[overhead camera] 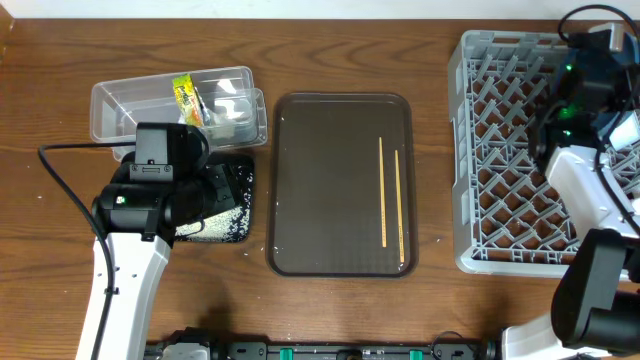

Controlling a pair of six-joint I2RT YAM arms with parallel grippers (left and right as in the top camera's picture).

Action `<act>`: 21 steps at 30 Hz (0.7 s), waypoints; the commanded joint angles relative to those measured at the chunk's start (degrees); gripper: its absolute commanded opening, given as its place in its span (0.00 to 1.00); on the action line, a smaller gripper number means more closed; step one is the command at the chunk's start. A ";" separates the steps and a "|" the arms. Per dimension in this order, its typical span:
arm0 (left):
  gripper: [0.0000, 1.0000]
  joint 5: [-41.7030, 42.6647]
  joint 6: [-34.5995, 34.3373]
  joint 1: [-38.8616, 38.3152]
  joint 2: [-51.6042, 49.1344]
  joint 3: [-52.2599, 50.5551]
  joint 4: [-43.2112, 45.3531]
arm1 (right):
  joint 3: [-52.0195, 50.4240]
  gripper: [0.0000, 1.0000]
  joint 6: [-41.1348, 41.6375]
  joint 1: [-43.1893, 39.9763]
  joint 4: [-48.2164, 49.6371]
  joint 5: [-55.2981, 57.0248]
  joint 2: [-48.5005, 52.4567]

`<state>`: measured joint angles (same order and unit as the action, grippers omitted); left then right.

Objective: Sort waste into correct bins and load items into the dishwasher rack
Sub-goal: 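Lift the blue plate with the right gripper and stand it in the rack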

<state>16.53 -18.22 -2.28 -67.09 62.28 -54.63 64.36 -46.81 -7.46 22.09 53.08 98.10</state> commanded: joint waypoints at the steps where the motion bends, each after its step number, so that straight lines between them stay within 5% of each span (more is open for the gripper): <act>1: 0.57 0.09 -0.09 0.28 -0.22 0.28 -0.17 | -0.66 0.01 3.56 2.43 -3.32 1.33 3.15; 9: 0.57 0.07 -0.09 0.28 -0.22 0.28 -0.17 | -0.66 0.24 8.63 6.62 -4.90 10.71 3.15; 15: 0.57 0.09 -0.09 0.28 -0.22 0.28 -0.20 | -0.66 0.58 11.65 10.34 -12.24 11.65 3.15; 21: 0.57 0.09 -0.09 0.28 -0.22 0.28 -0.20 | -0.66 0.65 20.57 13.90 -21.11 11.56 3.10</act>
<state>16.56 -18.22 -2.28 -67.09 62.28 -54.72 64.38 -32.82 4.69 3.05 67.51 99.96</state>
